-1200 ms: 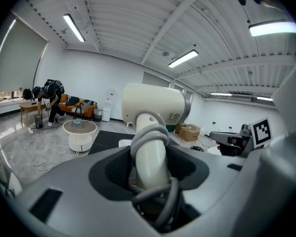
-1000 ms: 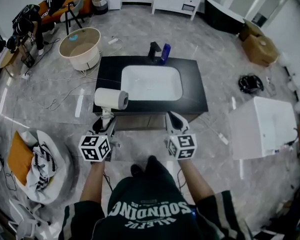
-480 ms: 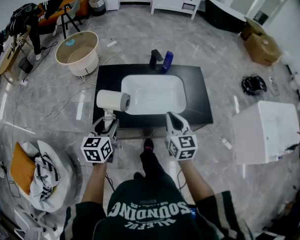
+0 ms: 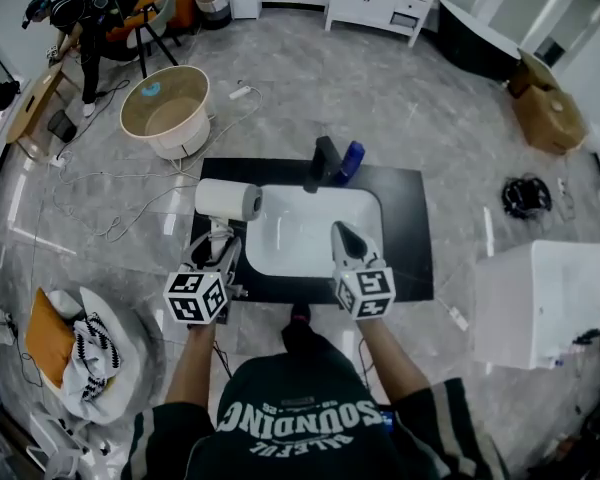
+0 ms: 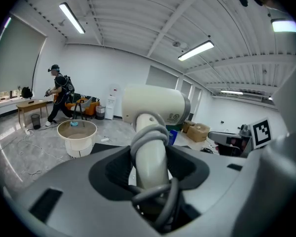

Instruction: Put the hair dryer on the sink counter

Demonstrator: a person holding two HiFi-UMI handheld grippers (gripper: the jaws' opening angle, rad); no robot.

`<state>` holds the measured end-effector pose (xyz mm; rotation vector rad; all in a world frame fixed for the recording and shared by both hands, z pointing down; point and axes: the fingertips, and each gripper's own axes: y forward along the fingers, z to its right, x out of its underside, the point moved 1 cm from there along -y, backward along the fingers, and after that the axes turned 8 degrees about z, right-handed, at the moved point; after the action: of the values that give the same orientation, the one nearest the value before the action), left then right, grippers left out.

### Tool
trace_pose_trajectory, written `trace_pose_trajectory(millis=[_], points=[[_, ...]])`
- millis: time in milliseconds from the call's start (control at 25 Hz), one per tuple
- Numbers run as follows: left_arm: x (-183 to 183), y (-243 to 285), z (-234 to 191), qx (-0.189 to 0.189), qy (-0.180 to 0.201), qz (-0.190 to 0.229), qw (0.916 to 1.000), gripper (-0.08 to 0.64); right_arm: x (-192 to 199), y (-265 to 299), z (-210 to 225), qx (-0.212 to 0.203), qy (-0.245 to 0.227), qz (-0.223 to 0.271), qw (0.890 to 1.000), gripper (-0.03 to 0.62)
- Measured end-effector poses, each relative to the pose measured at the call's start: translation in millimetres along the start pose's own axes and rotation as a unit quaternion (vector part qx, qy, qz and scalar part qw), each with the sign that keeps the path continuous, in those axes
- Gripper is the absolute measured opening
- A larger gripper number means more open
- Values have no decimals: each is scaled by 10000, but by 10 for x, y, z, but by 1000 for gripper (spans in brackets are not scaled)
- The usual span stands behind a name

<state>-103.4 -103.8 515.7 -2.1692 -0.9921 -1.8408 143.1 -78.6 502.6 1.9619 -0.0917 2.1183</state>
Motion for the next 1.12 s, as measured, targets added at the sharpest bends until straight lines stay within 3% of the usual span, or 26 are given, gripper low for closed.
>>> trace_pose_trajectory(millis=[320,600,840,1120], points=[[-289,554,-251,-314,-112,27,9994,209,-99,697,154,-429,-40,-120,9990,0],[-412,834,-617,-449,-171,-49,9988,209,-50,1101,119,-502,63,-231,9985,0],[-318,1018,-883,-476,-197,-275,9983,209,-23,1319,52,-499,39,-342,9982,0],[58,1040,-1072,-565,-322,-677,9956,209,179,1390,-55,-569,45,-606,9965,0]])
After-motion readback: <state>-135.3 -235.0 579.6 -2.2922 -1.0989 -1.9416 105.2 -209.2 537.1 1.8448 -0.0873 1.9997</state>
